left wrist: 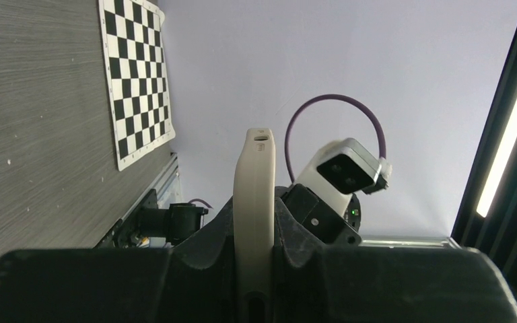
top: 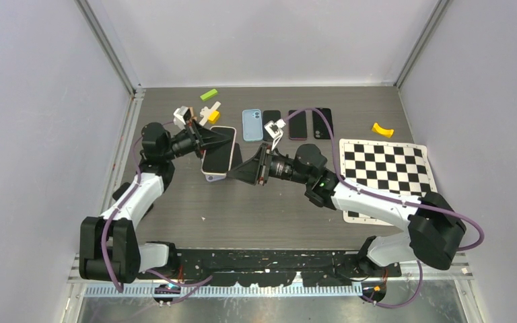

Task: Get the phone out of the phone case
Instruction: Remove the phone case from the phone.

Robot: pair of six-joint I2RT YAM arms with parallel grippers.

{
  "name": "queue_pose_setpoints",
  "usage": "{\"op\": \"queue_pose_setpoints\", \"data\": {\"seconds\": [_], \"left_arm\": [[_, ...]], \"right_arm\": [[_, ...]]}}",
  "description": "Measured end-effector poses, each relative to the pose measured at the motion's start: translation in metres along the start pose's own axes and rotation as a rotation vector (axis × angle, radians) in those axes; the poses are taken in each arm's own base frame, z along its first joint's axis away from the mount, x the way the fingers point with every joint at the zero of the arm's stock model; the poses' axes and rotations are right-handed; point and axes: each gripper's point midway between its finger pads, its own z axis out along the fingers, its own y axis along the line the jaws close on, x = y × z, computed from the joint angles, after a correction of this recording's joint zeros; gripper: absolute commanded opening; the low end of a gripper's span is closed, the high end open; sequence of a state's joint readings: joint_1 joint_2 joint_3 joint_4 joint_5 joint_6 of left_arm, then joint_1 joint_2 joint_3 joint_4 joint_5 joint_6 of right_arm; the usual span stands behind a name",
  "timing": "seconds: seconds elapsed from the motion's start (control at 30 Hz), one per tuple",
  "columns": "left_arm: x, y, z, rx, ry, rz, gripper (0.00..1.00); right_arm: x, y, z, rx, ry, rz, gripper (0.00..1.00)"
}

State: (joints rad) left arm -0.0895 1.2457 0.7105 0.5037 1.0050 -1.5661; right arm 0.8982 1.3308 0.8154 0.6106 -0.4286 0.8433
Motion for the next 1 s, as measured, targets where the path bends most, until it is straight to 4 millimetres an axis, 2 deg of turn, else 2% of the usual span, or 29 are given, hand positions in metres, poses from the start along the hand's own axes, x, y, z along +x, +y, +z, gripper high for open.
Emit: {"op": "queue_pose_setpoints", "data": {"seconds": [0.13, 0.3, 0.4, 0.53, 0.67, 0.83, 1.0], "left_arm": [[-0.002, -0.003, -0.001, 0.004, -0.007, 0.012, 0.00], [-0.002, -0.002, -0.001, 0.001, -0.009, 0.008, 0.00], [-0.002, -0.002, -0.001, 0.001, -0.009, 0.008, 0.00], [-0.002, -0.002, -0.001, 0.001, -0.009, 0.003, 0.00], [-0.006, -0.002, -0.003, 0.001, -0.021, 0.005, 0.00], [-0.010, 0.000, -0.005, -0.005, -0.036, 0.006, 0.00], [-0.010, 0.002, -0.007, -0.010, -0.028, 0.020, 0.00]], "right_arm": [[-0.001, -0.010, 0.005, 0.006, -0.007, 0.081, 0.31], [0.001, -0.017, 0.008, 0.023, -0.006, 0.127, 0.37], [-0.001, -0.016, 0.009, 0.025, -0.011, 0.127, 0.36], [-0.004, -0.016, 0.011, 0.030, -0.012, 0.118, 0.29], [-0.002, -0.020, 0.015, 0.042, 0.005, 0.111, 0.17], [0.002, -0.027, 0.019, 0.034, 0.018, 0.044, 0.12], [0.009, -0.029, 0.022, 0.021, 0.034, -0.101, 0.10]]}}
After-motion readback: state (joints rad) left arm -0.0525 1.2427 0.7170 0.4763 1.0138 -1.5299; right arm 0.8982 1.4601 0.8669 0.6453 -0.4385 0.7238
